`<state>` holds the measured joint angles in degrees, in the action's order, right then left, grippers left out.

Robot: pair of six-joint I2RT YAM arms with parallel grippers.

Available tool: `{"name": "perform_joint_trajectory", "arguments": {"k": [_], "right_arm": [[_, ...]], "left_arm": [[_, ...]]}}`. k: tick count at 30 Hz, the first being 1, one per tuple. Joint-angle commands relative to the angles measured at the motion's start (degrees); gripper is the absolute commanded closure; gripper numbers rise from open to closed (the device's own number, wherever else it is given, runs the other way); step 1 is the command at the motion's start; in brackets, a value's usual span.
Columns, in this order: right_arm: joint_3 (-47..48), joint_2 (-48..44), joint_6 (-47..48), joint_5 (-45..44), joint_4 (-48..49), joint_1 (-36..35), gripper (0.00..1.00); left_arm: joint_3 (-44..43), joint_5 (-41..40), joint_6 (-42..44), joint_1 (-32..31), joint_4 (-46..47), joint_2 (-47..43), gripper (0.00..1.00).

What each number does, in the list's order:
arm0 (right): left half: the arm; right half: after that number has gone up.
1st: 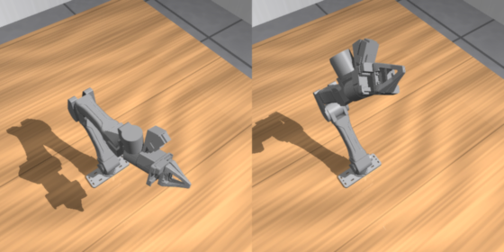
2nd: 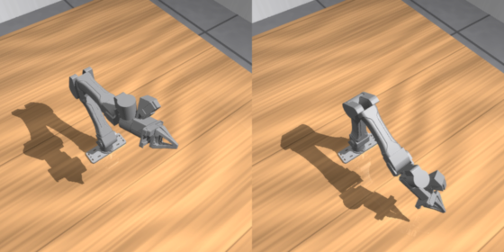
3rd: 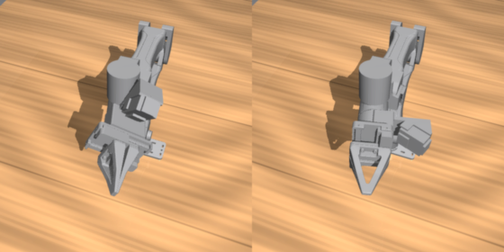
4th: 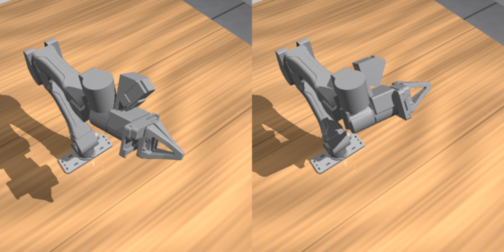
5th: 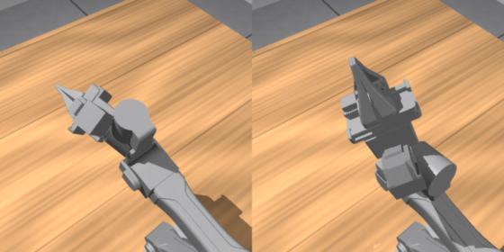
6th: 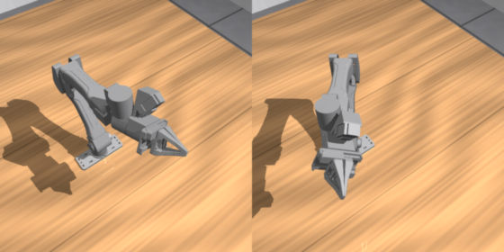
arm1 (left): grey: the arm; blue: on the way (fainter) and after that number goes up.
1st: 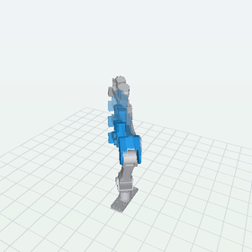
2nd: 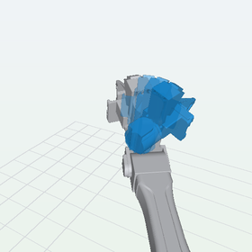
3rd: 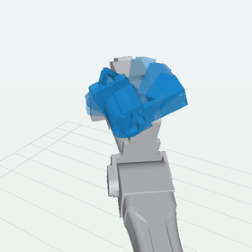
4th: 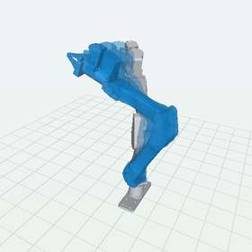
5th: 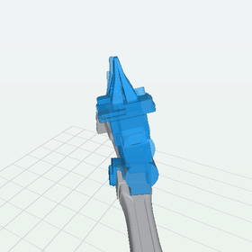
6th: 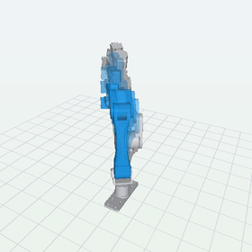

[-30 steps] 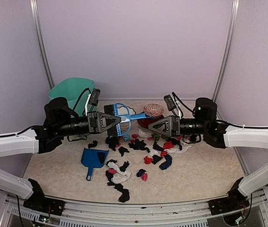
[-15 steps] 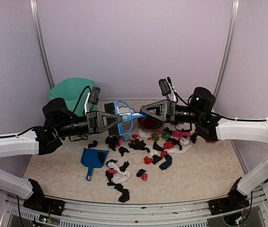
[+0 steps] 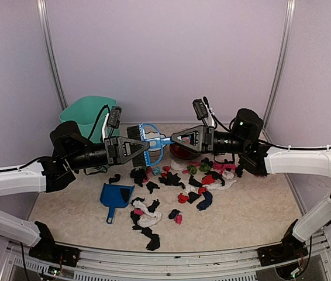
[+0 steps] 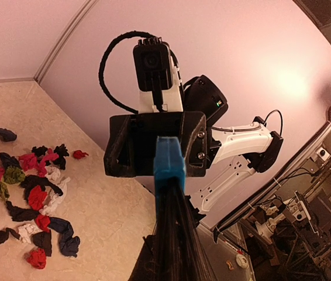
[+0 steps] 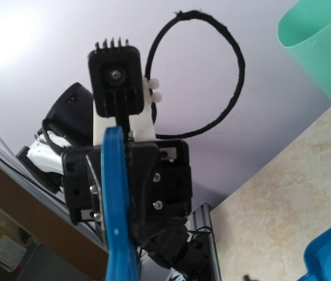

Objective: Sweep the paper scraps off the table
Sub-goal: Pass from the left arm to the right

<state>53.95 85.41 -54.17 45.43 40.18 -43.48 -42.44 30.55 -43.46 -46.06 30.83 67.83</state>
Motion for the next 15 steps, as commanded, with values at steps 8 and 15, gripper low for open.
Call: {"name": "perform_joint_trajectory", "arguments": {"k": [8,15], "right_arm": [[2.5,1.2,-0.4,1.1,0.8,-1.6,0.56],[3.3,2.0,-0.8,1.6,1.4,-2.4,0.63]], "left_arm": [[0.2,-0.3,0.8,-0.3,1.1,-0.7,1.00],[0.3,-0.5,1.0,-0.3,1.1,-0.8,1.00]]}}
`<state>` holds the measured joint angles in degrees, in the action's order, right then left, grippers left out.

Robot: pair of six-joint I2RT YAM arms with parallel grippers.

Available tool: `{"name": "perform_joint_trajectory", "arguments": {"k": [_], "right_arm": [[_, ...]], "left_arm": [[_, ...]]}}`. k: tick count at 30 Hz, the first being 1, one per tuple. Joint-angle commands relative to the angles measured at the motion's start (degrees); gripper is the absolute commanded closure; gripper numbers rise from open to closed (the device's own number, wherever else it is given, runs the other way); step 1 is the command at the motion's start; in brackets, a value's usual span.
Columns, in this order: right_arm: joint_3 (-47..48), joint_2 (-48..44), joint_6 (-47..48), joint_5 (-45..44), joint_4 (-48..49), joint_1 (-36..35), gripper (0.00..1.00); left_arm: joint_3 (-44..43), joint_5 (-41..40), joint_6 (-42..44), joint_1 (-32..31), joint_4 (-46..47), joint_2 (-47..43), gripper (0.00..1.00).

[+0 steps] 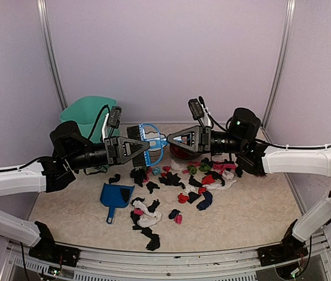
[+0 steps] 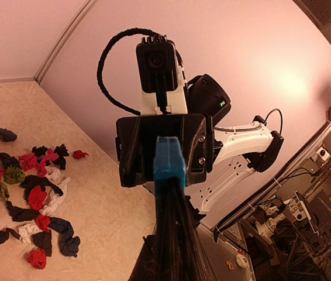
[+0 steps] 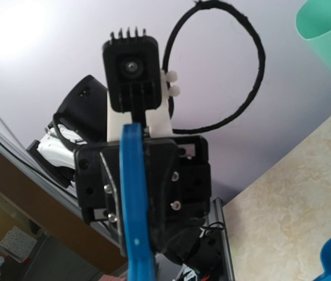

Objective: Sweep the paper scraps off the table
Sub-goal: Pass from the left arm to the right

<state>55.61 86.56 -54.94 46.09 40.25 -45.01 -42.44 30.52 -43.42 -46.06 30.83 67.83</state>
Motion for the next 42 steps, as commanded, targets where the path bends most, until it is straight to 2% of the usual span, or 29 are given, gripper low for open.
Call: {"name": "perform_joint_trajectory", "arguments": {"k": [1,5,17,30,32,35,42], "right_arm": [[1.6,0.8,0.0,0.9,1.4,-0.9,0.64],[1.1,0.5,-0.2,0.8,1.8,-0.9,0.69],[0.2,0.2,-1.3,0.0,3.5,-0.9,0.73],[-0.2,0.4,-2.1,0.6,4.7,-1.0,0.86],[-0.2,0.4,-2.1,0.6,4.5,-1.1,0.86],[-0.2,0.7,-2.3,0.9,4.2,-1.0,0.76],[0.2,1.3,-2.4,1.4,3.7,-1.1,0.79]], "left_arm": [[0.4,-0.5,1.0,-0.3,1.2,-0.8,1.00],[0.6,-0.4,1.0,-0.3,1.3,-0.9,1.00],[1.2,-0.5,1.3,-0.3,1.5,-1.4,1.00],[1.5,-0.8,1.6,-0.4,1.7,-1.4,1.00],[1.6,-0.8,1.5,-0.3,1.8,-1.5,1.00],[1.5,-0.9,1.6,-0.3,2.1,-1.4,1.00],[1.1,-1.1,2.1,-0.3,1.9,-1.7,1.00]]}}
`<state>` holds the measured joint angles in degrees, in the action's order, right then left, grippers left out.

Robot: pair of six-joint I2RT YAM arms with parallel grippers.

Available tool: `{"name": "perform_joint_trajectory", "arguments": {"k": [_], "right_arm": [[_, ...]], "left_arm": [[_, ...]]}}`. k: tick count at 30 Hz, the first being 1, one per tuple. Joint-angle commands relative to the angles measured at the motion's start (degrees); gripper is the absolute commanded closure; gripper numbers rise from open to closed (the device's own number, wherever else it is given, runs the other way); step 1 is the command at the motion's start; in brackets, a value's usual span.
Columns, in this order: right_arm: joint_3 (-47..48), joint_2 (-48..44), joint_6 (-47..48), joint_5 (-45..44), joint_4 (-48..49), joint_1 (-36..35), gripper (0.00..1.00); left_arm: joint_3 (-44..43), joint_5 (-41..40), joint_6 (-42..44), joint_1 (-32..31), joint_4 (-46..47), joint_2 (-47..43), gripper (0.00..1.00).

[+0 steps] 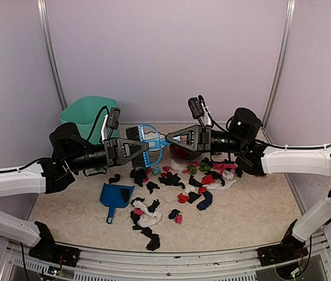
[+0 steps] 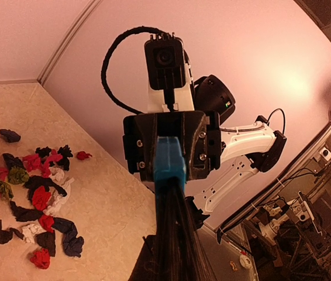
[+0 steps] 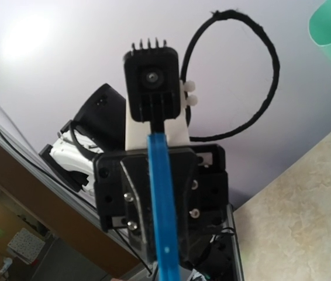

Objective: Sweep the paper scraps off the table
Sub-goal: Pass from the left arm to the right

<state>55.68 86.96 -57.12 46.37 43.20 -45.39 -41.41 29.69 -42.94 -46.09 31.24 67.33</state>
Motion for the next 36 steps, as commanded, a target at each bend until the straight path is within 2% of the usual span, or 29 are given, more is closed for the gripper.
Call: {"name": "perform_joint_trajectory", "arguments": {"k": [1,8,10,12,15,16,19,21,24,28,32,36], "right_arm": [[0.1,0.9,-0.2,1.2,0.8,-0.8,0.79],[0.4,1.1,-0.1,1.3,0.6,-0.8,0.83],[0.6,1.1,-0.2,1.5,0.6,-0.7,0.89],[0.8,1.1,-0.1,1.7,0.5,-0.8,1.00],[0.5,0.7,0.1,1.6,0.9,-0.8,1.00],[0.3,0.3,0.2,1.5,0.7,-0.8,1.00],[0.1,-0.6,1.1,0.6,-0.5,-0.8,1.00],[0.0,-1.4,2.1,-0.2,-2.2,-0.6,1.00],[-0.9,-3.5,4.2,-2.4,-5.2,0.1,1.00],[-1.4,-7.8,8.7,-5.3,-12.6,2.0,1.00],[-0.3,-13.0,17.2,-11.3,-26.6,3.5,1.00],[1.3,-17.0,26.4,-21.1,-41.4,3.9,1.00]], "left_arm": [[0.0,-0.3,1.6,-0.2,1.4,-1.2,1.00],[0.0,-0.5,1.9,-0.2,1.1,-1.0,1.00],[0.1,-0.5,1.9,-0.2,1.1,-0.9,1.00],[0.1,-0.7,2.0,-0.2,1.1,-0.9,1.00],[0.3,-1.3,2.1,-0.1,1.0,-0.7,1.00],[0.3,-1.3,2.0,-0.1,0.9,-0.6,0.94],[0.2,-1.7,1.6,0.0,0.5,-0.4,0.64],[0.0,-2.5,1.6,0.1,-0.3,-0.5,0.33],[0.2,-5.4,2.2,0.3,-2.5,-1.5,0.03],[0.2,-8.4,2.4,1.3,-7.5,-2.6,0.01],[0.5,-13.1,3.5,1.5,-15.0,-4.7,0.01],[2.3,-18.4,3.8,0.6,-22.3,-8.4,0.01]]}}
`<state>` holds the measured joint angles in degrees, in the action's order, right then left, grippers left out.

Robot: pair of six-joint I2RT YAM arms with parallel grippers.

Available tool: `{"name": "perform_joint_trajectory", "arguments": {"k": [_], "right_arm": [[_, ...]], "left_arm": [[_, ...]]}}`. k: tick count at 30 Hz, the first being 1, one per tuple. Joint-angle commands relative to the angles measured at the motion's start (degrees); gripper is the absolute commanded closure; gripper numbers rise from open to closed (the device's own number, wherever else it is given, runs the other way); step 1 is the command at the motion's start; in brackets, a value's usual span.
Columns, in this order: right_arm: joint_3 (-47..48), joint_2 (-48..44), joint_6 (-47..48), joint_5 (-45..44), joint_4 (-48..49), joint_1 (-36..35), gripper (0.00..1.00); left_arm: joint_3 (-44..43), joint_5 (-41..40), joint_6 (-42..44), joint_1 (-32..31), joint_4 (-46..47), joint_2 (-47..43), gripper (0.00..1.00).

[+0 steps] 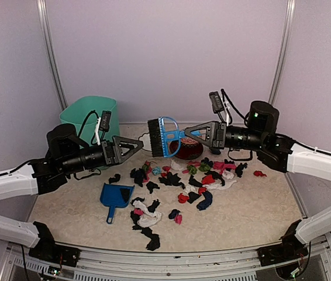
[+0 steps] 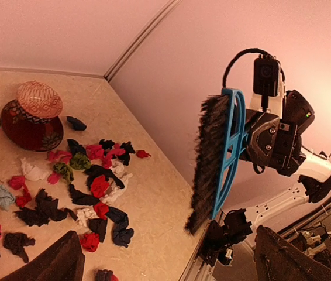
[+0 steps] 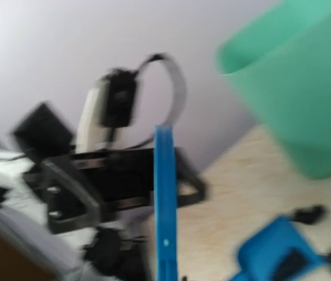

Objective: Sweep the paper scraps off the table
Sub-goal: Pick up the dustpan from the center of the board.

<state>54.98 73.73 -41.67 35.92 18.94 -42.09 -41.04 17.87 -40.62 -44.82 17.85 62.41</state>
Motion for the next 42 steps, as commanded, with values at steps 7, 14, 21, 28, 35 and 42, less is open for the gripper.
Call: {"name": "perform_joint_trajectory", "arguments": {"k": [7,14,21,28,35,42], "right_arm": [[3.7,-5.7,19.6,-20.7,-29.8,0.7,1.00],[4.5,-4.7,23.4,-23.7,-33.9,0.6,1.00],[4.6,-3.1,24.7,-25.1,-35.7,0.6,1.00],[4.7,-2.1,25.2,-24.8,-35.9,0.6,1.00],[4.2,-1.5,25.0,-24.8,-35.7,0.6,1.00],[3.1,-1.9,24.6,-24.6,-35.5,0.5,1.00]], "left_arm": [[4.0,-19.5,-3.4,-4.8,-23.1,-8.9,0.02],[4.8,-31.9,-12.3,-10.0,-38.6,-11.2,0.03],[4.9,-39.0,-21.9,-12.6,-52.5,-9.1,0.05],[5.9,-39.4,-23.8,-13.3,-55.7,-5.2,0.09],[5.5,-36.9,-20.1,-13.4,-52.5,2.4,0.15],[3.6,-36.1,-15.3,-13.3,-48.7,11.2,0.22]]}}
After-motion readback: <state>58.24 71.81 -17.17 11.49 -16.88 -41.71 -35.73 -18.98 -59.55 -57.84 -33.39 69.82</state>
